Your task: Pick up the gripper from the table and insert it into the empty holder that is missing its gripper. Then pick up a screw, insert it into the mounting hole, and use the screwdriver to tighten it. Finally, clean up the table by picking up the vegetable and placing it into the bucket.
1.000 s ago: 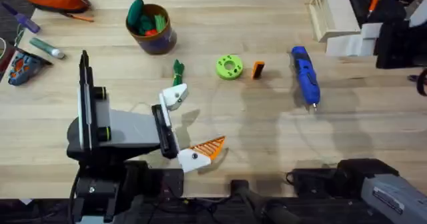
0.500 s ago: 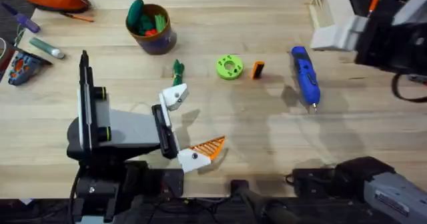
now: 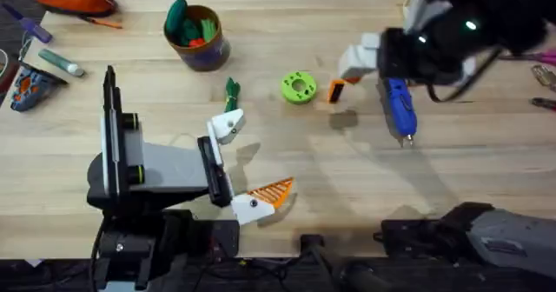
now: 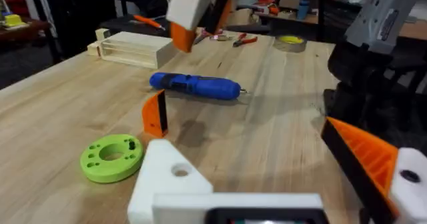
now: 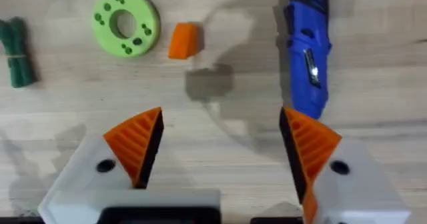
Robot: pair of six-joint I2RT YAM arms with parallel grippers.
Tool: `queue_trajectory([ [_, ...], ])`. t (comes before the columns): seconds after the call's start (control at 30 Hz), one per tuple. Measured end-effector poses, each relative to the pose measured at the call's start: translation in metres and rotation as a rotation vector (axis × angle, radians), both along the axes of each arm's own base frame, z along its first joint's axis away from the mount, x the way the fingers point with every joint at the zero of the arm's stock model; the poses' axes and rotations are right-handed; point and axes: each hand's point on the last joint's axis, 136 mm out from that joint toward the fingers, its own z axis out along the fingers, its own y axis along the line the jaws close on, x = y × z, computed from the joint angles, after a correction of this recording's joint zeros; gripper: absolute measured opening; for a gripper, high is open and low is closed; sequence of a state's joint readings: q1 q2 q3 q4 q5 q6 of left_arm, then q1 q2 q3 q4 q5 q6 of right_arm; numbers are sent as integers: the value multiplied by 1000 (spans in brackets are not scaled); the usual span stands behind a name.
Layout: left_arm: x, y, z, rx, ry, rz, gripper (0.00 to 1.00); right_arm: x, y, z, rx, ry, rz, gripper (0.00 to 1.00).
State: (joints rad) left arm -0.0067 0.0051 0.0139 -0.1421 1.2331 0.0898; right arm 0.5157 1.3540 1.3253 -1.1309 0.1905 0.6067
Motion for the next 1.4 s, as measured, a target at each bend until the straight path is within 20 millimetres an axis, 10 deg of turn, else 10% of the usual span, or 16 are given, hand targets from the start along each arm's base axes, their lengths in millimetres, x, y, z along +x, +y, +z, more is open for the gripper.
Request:
queue_trajectory([
  [1.4,0,0,0,0,0,0,999,48,58,-89,-12,269,11,984],
])
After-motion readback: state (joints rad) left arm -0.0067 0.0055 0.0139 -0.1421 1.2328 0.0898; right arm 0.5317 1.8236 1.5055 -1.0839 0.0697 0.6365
